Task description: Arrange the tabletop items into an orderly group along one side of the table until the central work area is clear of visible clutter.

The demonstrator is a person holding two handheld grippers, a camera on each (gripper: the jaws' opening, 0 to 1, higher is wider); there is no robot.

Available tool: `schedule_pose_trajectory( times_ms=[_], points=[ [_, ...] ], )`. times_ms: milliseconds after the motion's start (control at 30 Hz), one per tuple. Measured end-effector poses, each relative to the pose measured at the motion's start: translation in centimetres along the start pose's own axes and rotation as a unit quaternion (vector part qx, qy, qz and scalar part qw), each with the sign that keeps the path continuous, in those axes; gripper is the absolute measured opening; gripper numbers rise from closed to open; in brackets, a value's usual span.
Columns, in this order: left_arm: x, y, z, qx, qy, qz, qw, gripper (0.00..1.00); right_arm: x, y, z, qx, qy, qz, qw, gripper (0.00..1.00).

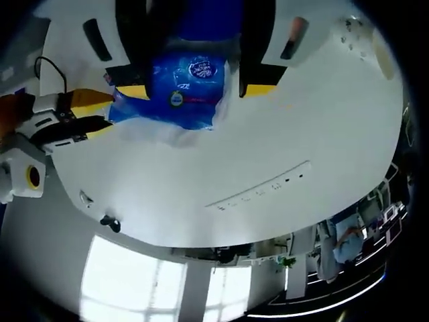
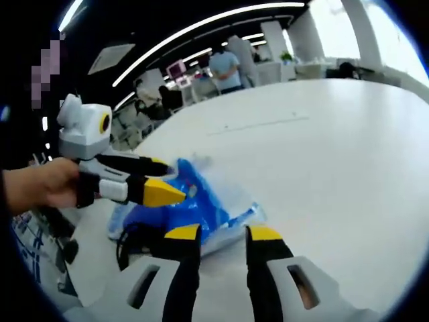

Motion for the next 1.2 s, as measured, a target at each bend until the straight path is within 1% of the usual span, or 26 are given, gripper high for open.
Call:
schedule_pose_trajectory(
  times_ms=[67, 100, 167, 267, 333, 367, 433, 500, 533, 567, 667, 767, 900, 933, 1033, 1100, 1200],
  points=[
    [0.0, 0.1, -0.2, 0.005, -0.007, -0.006, 0.9999, 0.46, 0.0, -0.1, 0.0, -0.002, -0.001, 0.004, 1.0000, 0.21],
    [0.0, 0.0, -0.4, 0.005, -0.011, -0.006, 0.9999, 0.43, 0.0, -0.3, 0.0, -0.007, 0.001, 0.006, 1.0000, 0.18],
    [0.0, -0.1, -0.4, -0.003, -0.007, 0.001, 1.0000, 0.42, 0.0, -0.5, 0.0, -0.015, 0.005, 0.009, 0.9998, 0.16],
    [0.3, -0.2, -0.4, -0.001, -0.006, -0.002, 1.0000, 0.37, 0.2, -0.7, 0.0, -0.014, 0.003, 0.009, 0.9998, 0.14],
    [0.4, -0.2, -0.3, 0.001, -0.005, -0.005, 1.0000, 0.31, 0.2, -0.8, -0.1, -0.015, 0.002, 0.011, 0.9998, 0.13],
    [0.5, -0.4, -0.2, 0.012, 0.003, -0.007, 0.9999, 0.27, 0.3, -0.9, -0.2, -0.016, 0.000, 0.012, 0.9998, 0.12],
    [0.8, -0.5, -0.1, 0.012, 0.012, -0.011, 0.9998, 0.15, 0.4, -0.9, -0.4, -0.020, -0.005, 0.012, 0.9997, 0.12],
    [1.2, -0.7, 0.0, 0.015, 0.016, -0.016, 0.9996, 0.07, 0.6, -0.9, -0.6, -0.026, -0.010, 0.012, 0.9995, 0.06],
    [1.3, -0.7, -0.1, 0.022, 0.015, -0.024, 0.9994, 0.05, 0.7, -0.9, -0.7, -0.029, -0.011, 0.011, 0.9995, 0.04],
    [1.5, -0.7, -0.1, 0.026, 0.014, -0.028, 0.9992, 0.05, 0.8, -0.9, -0.6, -0.030, -0.010, 0.011, 0.9994, 0.04],
    [1.6, -1.0, -0.4, 0.022, 0.014, -0.021, 0.9994, 0.05, 1.1, -1.1, -0.4, -0.031, -0.007, 0.013, 0.9994, 0.04],
    [1.9, -1.0, -0.8, 0.021, 0.012, -0.022, 0.9994, 0.05, 1.4, -1.2, -0.4, -0.030, -0.009, 0.013, 0.9994, 0.03],
    [2.2, -1.4, -1.1, 0.021, 0.019, -0.015, 0.9995, 0.03, 2.1, -1.1, -0.6, -0.034, -0.013, 0.008, 0.9993, 0.01],
    [2.4, -1.5, -1.4, 0.024, 0.016, -0.022, 0.9993, 0.03, 2.3, -1.1, -0.7, -0.038, -0.014, 0.005, 0.9992, 0.00],
    [2.5, -1.9, -2.2, 0.025, 0.012, -0.016, 0.9995, 0.03, 2.9, -1.1, -1.1, -0.045, -0.016, 0.002, 0.9989, 0.00],
    [2.6, -2.0, -2.6, 0.028, 0.009, -0.019, 0.9994, 0.03, 3.4, -0.9, -1.1, -0.054, -0.012, 0.000, 0.9985, 0.00],
    [2.6, -1.9, -3.3, 0.035, 0.005, -0.026, 0.9990, 0.03, 4.4, -0.6, -1.5, -0.059, -0.015, -0.012, 0.9981, 0.00]
  ],
)
Point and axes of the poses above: the point that each gripper's makers call its tool centre point, and the gripper's own axes: x roughly backward along the fingers, z roughly to its left, y roughly out of its top, the point moved 5 cm from there along x, roughly backward along the fingers, and after that the axes turned 13 degrees about -y, right-handed, at the moved point
